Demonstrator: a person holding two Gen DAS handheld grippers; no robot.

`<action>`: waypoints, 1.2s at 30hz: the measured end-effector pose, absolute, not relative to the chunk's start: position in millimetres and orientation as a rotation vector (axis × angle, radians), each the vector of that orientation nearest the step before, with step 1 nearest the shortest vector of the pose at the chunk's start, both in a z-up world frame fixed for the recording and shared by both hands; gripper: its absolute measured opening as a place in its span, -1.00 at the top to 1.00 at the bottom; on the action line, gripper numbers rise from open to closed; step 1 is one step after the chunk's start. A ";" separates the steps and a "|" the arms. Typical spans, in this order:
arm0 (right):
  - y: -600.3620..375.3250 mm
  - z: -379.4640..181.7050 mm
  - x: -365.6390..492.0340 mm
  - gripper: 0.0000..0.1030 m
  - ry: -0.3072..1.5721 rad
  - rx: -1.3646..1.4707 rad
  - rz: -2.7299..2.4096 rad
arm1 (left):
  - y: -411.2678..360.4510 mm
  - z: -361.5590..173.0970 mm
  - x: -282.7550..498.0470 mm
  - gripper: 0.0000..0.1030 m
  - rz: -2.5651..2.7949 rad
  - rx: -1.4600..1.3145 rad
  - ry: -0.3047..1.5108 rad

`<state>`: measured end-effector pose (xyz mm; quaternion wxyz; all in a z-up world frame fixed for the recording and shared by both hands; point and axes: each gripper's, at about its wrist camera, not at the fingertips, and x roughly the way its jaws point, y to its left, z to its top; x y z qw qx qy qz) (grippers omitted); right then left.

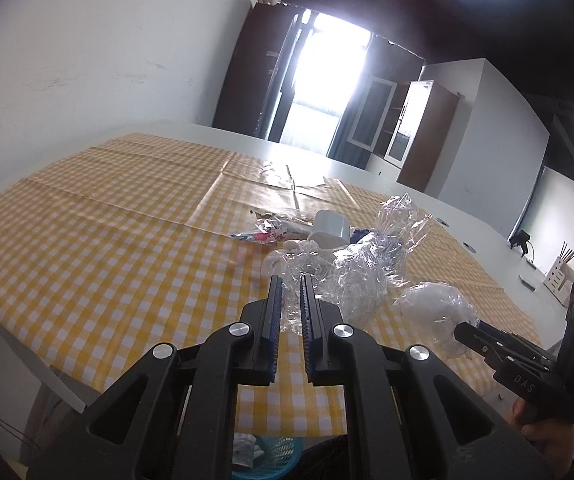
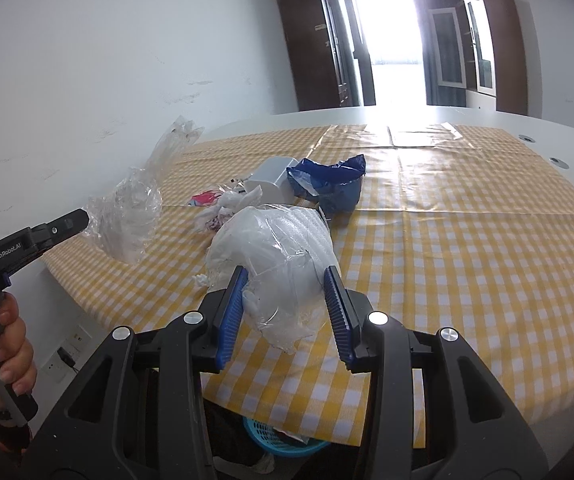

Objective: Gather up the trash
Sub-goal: 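Carry both clear plastic bags down over the blue basket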

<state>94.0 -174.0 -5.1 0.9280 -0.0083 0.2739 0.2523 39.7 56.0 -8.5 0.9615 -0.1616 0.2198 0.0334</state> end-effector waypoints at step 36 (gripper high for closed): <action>-200.1 -71.1 0.2 0.28 0.657 -0.092 0.553 | 40.0 -104.8 -62.4 0.84 -0.075 -0.250 0.660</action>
